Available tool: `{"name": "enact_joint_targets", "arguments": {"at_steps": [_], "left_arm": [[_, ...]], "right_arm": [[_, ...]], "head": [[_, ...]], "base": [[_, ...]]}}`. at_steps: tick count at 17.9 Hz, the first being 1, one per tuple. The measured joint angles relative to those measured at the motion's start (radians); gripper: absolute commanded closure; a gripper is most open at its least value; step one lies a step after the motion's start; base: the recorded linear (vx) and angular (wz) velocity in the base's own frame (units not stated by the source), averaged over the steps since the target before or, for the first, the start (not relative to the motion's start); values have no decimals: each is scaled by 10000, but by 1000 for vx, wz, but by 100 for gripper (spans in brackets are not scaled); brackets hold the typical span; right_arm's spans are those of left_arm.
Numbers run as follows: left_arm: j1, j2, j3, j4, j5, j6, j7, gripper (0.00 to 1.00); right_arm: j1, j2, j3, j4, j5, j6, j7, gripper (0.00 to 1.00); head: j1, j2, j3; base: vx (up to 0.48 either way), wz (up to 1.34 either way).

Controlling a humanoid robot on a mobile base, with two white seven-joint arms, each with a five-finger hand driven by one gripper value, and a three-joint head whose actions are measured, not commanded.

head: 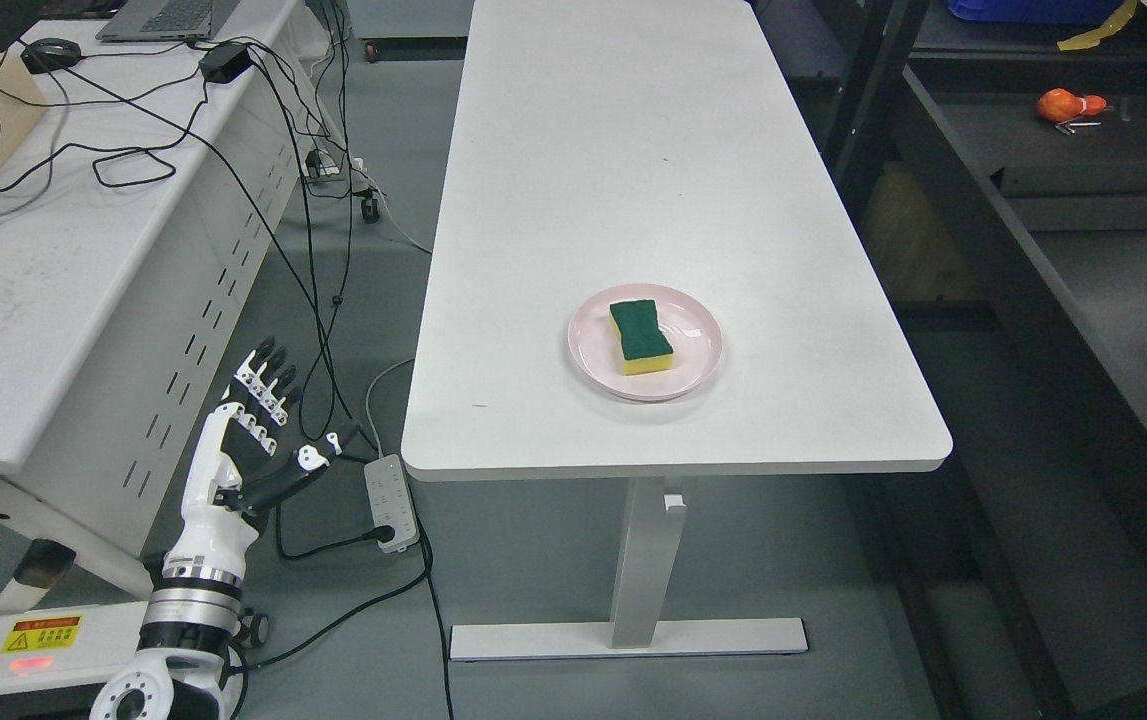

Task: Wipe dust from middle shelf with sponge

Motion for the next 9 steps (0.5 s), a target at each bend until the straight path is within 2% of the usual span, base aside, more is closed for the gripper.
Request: {"name": "enact_joint_targets", "arguments": {"at_steps": [9], "left_arm": [[16,-9,-39,-14,6,31,-9,1]], "right_arm": [[1,0,0,0,0,0,0,0]], "head": [[0,0,0]], "base": [[100,-123]]}}
